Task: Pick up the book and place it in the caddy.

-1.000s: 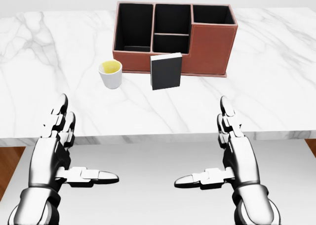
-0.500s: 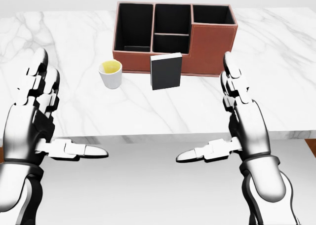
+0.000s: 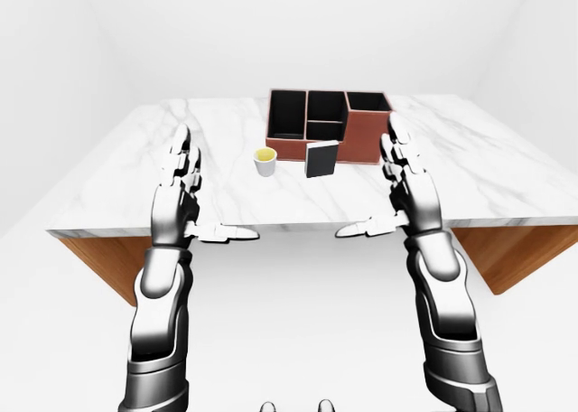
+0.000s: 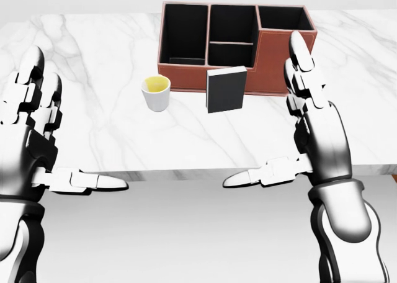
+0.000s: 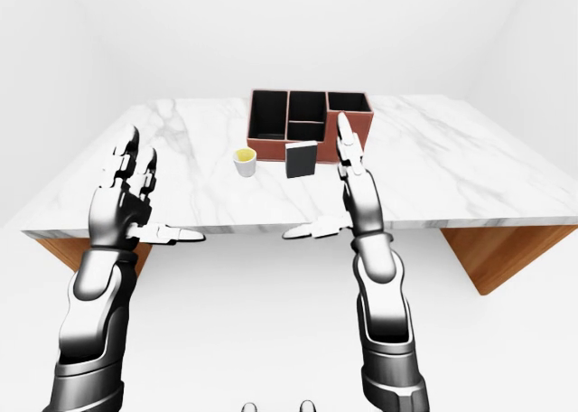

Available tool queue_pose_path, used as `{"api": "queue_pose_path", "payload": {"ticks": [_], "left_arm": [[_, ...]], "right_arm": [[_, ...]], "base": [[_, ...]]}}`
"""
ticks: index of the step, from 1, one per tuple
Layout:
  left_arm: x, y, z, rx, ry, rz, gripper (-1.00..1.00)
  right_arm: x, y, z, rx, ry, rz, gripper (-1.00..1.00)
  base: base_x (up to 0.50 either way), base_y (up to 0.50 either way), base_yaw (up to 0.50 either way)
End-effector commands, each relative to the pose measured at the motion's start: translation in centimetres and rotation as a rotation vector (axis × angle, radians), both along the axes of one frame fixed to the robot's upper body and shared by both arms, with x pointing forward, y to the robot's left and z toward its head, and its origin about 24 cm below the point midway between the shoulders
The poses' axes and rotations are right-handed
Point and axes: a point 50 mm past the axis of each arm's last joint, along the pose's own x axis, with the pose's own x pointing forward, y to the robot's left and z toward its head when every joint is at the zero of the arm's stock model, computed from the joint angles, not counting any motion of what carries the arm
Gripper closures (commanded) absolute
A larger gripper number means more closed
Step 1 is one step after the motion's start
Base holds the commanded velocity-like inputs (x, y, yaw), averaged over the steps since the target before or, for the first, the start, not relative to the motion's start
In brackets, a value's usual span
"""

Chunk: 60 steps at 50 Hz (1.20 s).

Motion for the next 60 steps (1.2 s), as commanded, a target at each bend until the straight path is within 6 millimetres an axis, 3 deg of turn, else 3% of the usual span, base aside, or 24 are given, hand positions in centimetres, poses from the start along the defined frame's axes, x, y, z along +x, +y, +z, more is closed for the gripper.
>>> {"api": "queue_pose_path", "payload": {"ticks": [1, 27, 28, 30, 42, 44, 45, 60], "left_arm": [[-0.1, 0.2, 0.2, -0.003, -0.008, 0.009, -1.00], [-0.9, 0.6, 2.5, -0.007, -0.114, 0.013, -1.00], [-0.9, 0.6, 2.6, -0.007, -0.119, 0.013, -1.00], [-0.9, 0.6, 2.8, -0.006, -0.125, 0.015, -1.00], [-1.0, 0.6, 2.8, -0.006, -0.125, 0.013, -1.00], [-1.0, 0.6, 2.7, -0.005, -0.122, 0.014, -1.00], [-1.0, 0.6, 2.6, -0.004, -0.119, 0.014, -1.00], [-1.1, 0.6, 2.7, -0.003, -0.124, 0.014, -1.00]], "right_arm": [[0.3, -0.2, 0.8, -0.008, -0.029, -0.011, -1.00], [-0.2, 0.1, 2.5, -0.002, -0.106, 0.006, -1.00], [-0.6, 0.2, 4.3, -0.009, -0.184, 0.017, -1.00], [-0.8, 0.2, 4.9, -0.010, -0.209, 0.021, -1.00], [-0.8, 0.2, 4.8, -0.010, -0.205, 0.028, -1.00], [-0.3, 0.1, 2.5, 0.002, -0.106, 0.012, -1.00], [-0.2, 0.1, 2.4, 0.003, -0.099, 0.011, -1.00], [-0.3, 0.1, 2.2, 0.008, -0.092, 0.015, -1.00]], "base": [[0.00, 0.00, 0.00], [0.00, 0.00, 0.00], [0.00, 0.00, 0.00], [0.00, 0.00, 0.00], [0.00, 0.00, 0.00], [0.00, 0.00, 0.00], [0.00, 0.00, 0.00], [0.00, 0.00, 0.00]]}}
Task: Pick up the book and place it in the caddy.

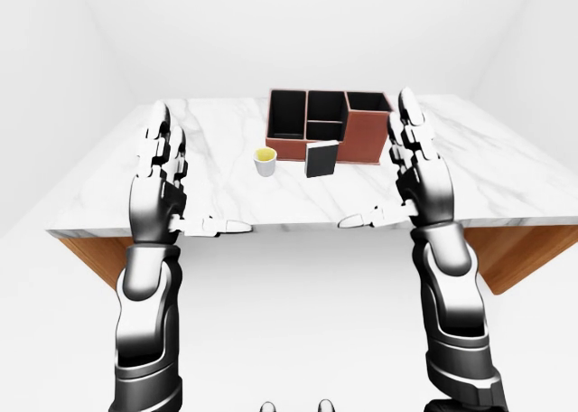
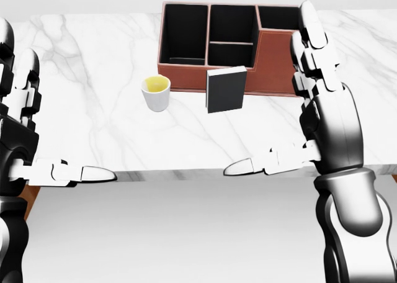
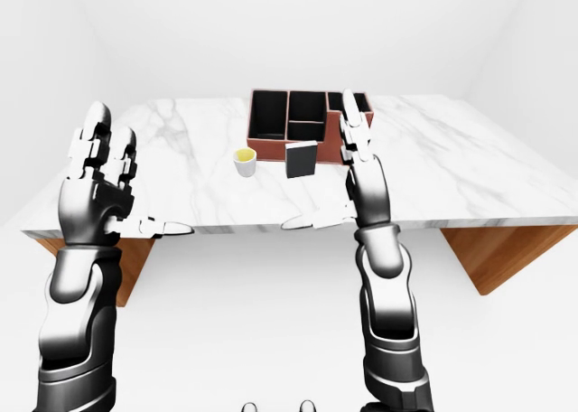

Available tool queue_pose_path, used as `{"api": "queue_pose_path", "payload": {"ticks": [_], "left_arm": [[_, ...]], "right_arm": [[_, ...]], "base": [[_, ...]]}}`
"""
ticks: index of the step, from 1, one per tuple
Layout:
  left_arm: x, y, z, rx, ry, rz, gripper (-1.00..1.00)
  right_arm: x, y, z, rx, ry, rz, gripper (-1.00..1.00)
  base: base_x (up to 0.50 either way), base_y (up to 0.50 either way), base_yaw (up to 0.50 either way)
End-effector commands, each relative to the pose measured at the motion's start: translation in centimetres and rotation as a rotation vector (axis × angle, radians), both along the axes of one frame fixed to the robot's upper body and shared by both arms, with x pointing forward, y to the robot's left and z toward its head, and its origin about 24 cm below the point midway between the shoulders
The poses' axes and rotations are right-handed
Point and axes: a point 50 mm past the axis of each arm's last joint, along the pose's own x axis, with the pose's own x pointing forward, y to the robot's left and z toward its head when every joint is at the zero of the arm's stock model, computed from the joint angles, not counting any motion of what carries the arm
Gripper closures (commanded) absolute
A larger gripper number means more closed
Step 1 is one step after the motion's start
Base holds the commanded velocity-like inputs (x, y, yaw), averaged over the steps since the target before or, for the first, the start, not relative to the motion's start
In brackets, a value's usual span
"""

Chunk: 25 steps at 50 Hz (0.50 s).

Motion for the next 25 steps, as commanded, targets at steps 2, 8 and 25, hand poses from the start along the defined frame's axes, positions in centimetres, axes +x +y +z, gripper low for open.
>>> {"api": "queue_pose_path", "payload": {"ticks": [2, 8, 25], "left_arm": [[-0.02, -0.01, 0.04, 0.002, -0.002, -0.001, -1.00], [0.07, 0.02, -0.15, -0.001, 0.007, 0.001, -1.00], [0.29, 0.08, -0.49, -0.011, 0.024, -0.001, -1.00]], "right_arm": [[-0.02, 0.03, -0.46, 0.004, 0.019, 0.003, -1.00], [-0.08, 0.10, -0.47, 0.004, 0.018, 0.005, -1.00], [-0.06, -0.08, 0.19, 0.095, -0.010, 0.011, -1.00]], "base": [[0.00, 0.00, 0.00], [0.00, 0.00, 0.00], [0.00, 0.00, 0.00]]}}
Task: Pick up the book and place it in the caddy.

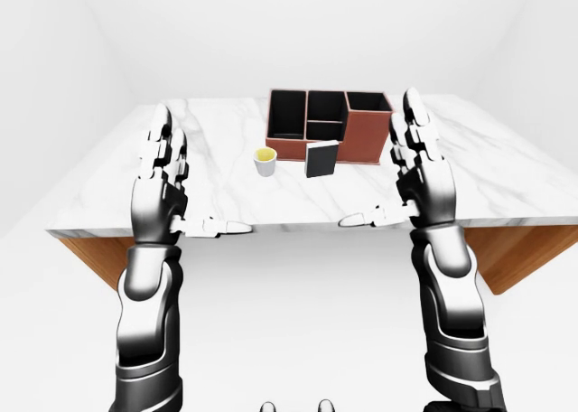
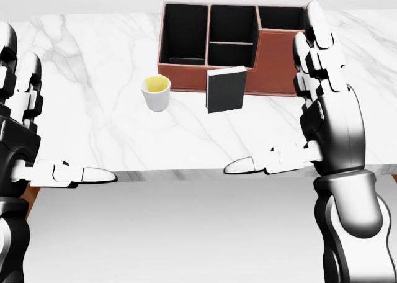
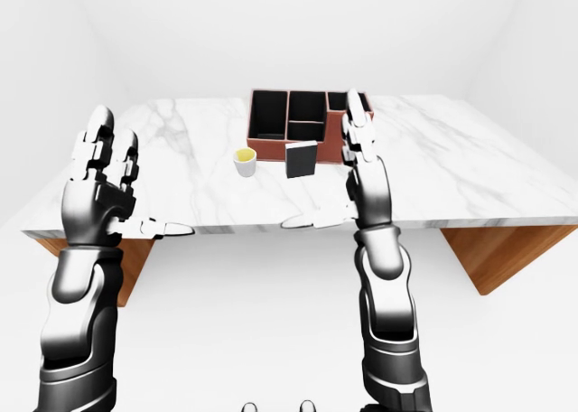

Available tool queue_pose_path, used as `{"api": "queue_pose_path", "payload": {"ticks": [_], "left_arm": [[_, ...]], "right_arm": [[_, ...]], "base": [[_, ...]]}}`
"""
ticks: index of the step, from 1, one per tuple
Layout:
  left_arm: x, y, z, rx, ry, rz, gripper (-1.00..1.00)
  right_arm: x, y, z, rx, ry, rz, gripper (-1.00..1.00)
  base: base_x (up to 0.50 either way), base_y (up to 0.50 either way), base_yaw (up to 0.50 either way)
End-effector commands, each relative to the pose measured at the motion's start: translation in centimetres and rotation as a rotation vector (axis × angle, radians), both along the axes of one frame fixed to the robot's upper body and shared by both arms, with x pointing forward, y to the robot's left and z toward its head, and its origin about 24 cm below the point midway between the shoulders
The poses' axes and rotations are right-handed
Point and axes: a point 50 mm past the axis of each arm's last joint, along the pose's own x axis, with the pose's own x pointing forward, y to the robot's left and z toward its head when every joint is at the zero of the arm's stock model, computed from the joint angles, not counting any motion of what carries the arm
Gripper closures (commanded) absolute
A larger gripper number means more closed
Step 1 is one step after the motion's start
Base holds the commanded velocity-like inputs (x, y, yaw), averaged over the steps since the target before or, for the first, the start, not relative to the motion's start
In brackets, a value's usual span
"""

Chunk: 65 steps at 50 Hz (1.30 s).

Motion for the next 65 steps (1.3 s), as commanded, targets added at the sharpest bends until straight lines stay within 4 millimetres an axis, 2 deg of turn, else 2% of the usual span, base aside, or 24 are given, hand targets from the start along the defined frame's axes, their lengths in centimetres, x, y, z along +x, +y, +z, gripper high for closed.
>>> {"api": "queue_pose_path", "payload": {"ticks": [1, 65], "left_arm": [[0.20, 0.06, -0.14, -0.007, 0.008, 0.000, -1.00], [0.26, 0.05, -0.88, -0.015, 0.039, -0.008, -1.00]], "right_arm": [[0.10, 0.00, 0.31, 0.040, -0.011, 0.005, -1.00], [0.20, 0.23, 0.20, 0.028, -0.005, 0.015, -1.00]], "base": [[0.00, 0.00, 0.00], [0.21, 0.00, 0.00]]}}
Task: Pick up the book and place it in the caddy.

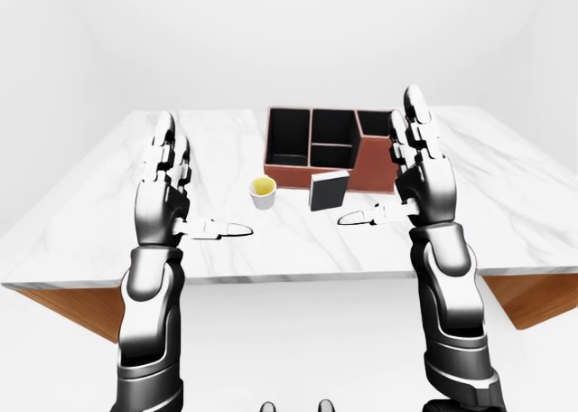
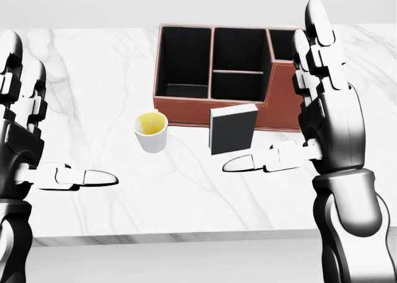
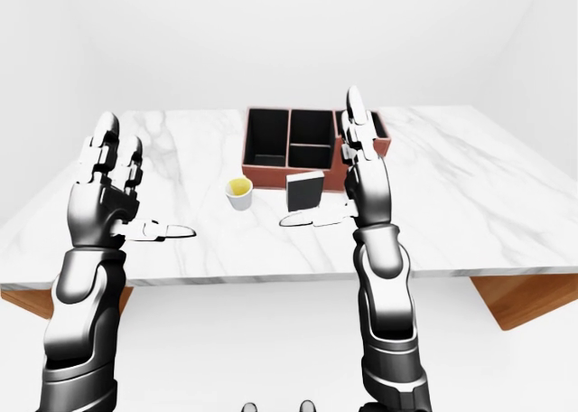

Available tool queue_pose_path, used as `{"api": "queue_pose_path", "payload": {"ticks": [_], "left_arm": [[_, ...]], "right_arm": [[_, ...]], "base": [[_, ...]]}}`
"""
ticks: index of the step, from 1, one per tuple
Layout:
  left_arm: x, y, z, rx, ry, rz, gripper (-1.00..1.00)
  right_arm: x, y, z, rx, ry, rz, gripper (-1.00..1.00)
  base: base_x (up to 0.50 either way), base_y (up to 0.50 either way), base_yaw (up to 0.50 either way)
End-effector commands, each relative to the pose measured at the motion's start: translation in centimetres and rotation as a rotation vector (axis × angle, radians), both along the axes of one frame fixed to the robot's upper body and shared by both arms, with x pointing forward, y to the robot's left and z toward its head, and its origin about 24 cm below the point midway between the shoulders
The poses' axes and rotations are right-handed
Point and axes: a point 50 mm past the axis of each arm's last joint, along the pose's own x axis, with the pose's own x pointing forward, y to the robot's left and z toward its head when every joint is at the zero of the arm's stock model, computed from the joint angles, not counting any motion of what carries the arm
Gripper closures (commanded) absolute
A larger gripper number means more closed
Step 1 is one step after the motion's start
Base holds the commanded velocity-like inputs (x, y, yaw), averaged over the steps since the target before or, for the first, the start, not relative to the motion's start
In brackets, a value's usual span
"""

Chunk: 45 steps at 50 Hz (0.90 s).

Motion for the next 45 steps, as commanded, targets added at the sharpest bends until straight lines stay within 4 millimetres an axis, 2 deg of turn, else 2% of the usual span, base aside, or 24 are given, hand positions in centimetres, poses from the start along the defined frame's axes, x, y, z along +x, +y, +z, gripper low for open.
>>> {"api": "queue_pose_path", "payload": {"ticks": [1, 45], "left_arm": [[0.09, 0.00, -0.17, -0.002, 0.008, -0.001, -1.00], [0.08, 0.06, -0.34, -0.005, 0.015, -0.002, -1.00]], "right_arm": [[0.16, 0.10, -0.03, -0.004, 0.003, 0.002, -1.00], [-0.09, 0.12, -0.54, -0.005, 0.020, 0.000, -1.00]], "base": [[0.20, 0.00, 0.00], [0.21, 0.00, 0.00]]}}
